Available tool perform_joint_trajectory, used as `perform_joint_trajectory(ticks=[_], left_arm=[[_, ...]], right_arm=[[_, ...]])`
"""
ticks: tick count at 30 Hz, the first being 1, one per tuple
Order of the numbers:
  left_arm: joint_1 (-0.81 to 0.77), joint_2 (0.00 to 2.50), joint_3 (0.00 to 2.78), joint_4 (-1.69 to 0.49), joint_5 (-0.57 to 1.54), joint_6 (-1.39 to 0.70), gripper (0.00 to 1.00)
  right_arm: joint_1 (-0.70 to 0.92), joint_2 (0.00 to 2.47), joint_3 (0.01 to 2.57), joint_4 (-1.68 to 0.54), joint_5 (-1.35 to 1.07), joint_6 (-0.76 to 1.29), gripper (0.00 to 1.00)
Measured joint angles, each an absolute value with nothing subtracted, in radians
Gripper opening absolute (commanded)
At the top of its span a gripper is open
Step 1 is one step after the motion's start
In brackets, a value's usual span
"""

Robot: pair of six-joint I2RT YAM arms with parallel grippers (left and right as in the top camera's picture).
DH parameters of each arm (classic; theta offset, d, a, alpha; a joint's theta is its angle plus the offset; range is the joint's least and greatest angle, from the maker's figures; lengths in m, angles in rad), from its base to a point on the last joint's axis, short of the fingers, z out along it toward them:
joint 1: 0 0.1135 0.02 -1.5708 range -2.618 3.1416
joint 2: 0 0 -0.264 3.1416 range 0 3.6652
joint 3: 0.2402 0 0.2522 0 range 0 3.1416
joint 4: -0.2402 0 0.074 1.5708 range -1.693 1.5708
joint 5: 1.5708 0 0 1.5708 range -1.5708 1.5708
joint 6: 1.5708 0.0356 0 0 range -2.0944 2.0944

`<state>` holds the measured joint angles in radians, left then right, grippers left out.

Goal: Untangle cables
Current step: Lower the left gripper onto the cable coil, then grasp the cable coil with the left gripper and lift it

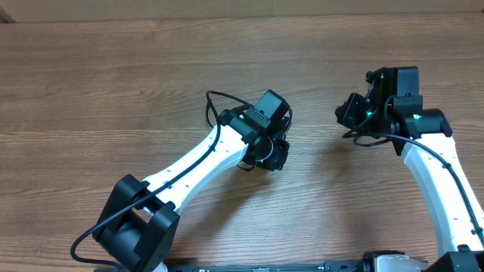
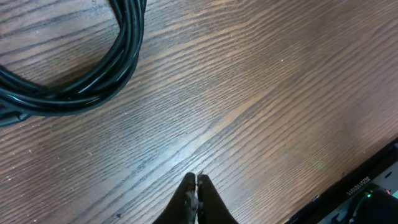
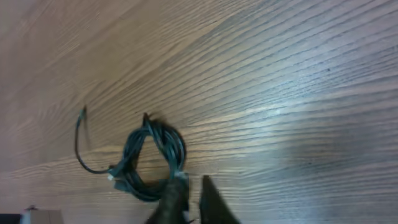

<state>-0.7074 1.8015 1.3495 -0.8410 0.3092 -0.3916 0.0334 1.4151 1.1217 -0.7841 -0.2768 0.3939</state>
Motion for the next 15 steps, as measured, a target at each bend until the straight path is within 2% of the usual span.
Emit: perform_joint_trajectory(ticks=[1,2,3,5,8,12,15], left_arm=[[-0.707,1.802,1.348,-0.841,0.309,-0.392,0.05],[-0.707,1.802,1.348,-0.841,0.309,-0.392,0.07],[-0.707,1.802,1.348,-0.841,0.309,-0.391,0.16],[-0.707,1.802,1.348,-0.841,0.309,-0.391,0.28],[-0.707,1.802,1.348,-0.852,0.248,-0.411,0.38],[-0.685,1.802,1.348,-0.856,0.155,-0.451,0.42],[-0.625,1.802,1.348,-0.856,0.118,-0.474,0.42]], right_arm=[[0.033,1.415,1.109,-0.777,-0.274,0.393,0.07],[0.033,1.415,1.097,-0.776,-0.273,0.393,0.23],[0.033,1.415,1.081,-0.775,-0.274,0.399,0.42],[0.033,1.415,1.060,-0.773,-0.282,0.396,0.44],[0.033,1.415,1.014,-0.768,-0.309,0.396,0.56],[0.033,1.415,0.968,-0.744,-0.334,0.435,0.56],[0.033,1.415,0.944,-0.735,-0.345,0.476,0.49]])
